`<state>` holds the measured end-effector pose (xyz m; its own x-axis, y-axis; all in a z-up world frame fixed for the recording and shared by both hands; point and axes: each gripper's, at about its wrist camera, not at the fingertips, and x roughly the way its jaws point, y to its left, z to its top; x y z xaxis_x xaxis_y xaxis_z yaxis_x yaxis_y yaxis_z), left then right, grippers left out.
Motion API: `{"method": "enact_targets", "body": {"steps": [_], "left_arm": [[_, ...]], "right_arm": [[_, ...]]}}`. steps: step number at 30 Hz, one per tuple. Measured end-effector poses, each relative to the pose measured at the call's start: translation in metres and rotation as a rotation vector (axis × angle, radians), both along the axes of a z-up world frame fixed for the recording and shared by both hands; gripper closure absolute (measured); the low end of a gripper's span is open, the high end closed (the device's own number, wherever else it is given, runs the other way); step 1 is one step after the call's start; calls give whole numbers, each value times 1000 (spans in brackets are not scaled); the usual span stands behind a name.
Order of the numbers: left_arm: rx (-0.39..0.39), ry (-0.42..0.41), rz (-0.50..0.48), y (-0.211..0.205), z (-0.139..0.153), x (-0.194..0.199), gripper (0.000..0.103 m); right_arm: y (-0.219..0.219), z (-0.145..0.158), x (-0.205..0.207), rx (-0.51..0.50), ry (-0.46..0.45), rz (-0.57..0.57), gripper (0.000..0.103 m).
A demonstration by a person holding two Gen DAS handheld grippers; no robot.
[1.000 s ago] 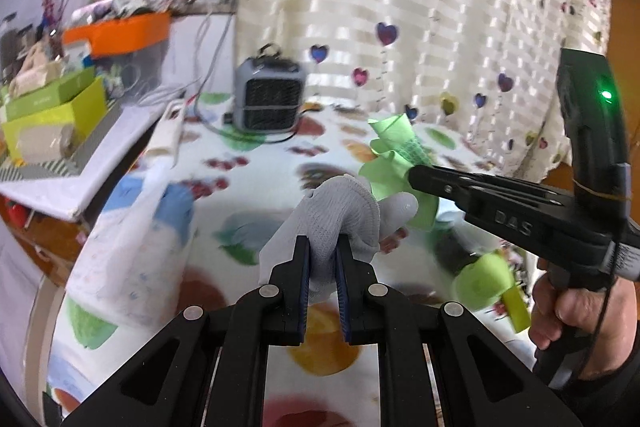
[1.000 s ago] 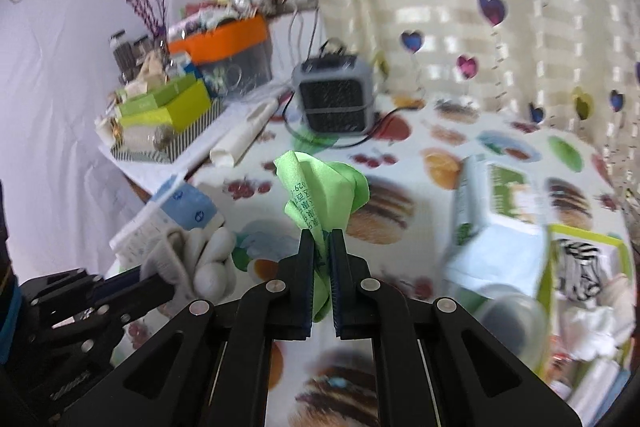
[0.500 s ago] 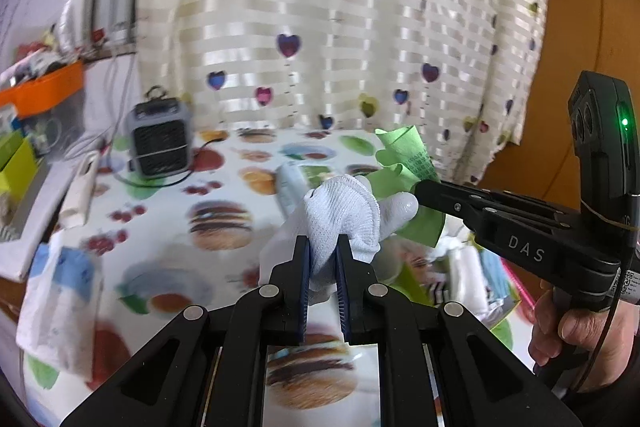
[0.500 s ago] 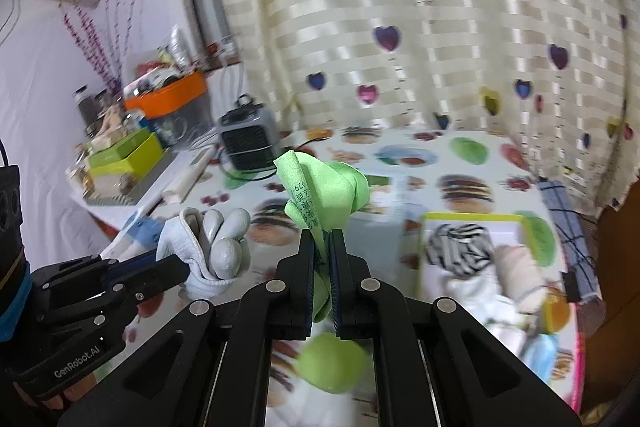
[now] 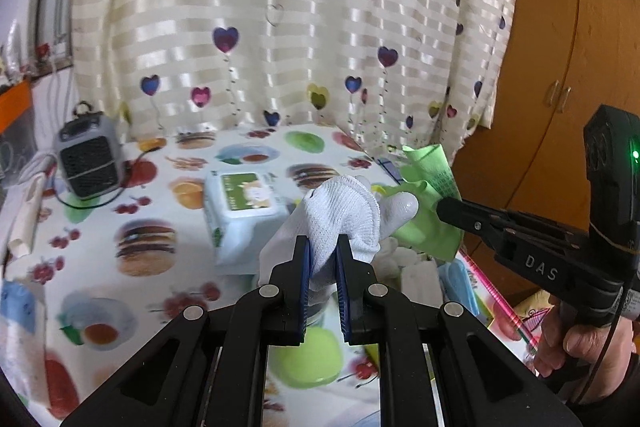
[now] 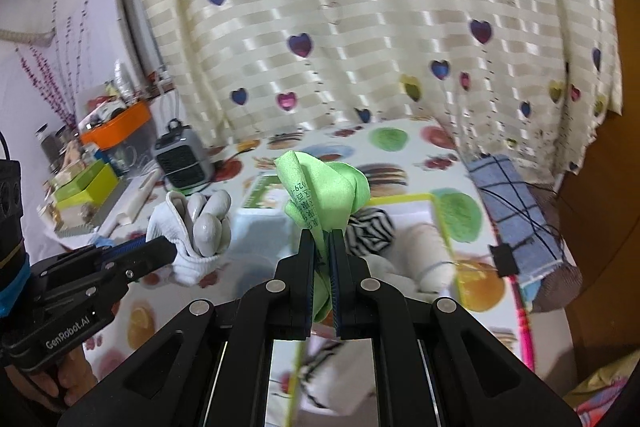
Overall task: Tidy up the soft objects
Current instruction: 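Carry the green cloth with the right gripper while the left gripper carries the glove to the box, then open the right gripper to drop the green cloth while the left gripper releases the glove into the box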
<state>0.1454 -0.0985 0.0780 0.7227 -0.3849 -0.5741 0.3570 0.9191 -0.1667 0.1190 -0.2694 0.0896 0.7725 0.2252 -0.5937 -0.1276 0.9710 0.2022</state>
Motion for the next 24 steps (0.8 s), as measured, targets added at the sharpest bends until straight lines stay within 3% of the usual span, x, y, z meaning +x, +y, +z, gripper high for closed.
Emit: {"method": "enact_targets", "body": {"steps": [15,19,24], "left_arm": [[41,162,-56,-66,-50,74,91],[47,204,-54,-74,-63,87,90],[50,197,-61,-85,-65,97,86]], "right_arm": [[-41,-67,40,11,184,-57,96],[-46,-75,41,18,197,-66,94],[-45,-72,37,4,181,-60,88]]}}
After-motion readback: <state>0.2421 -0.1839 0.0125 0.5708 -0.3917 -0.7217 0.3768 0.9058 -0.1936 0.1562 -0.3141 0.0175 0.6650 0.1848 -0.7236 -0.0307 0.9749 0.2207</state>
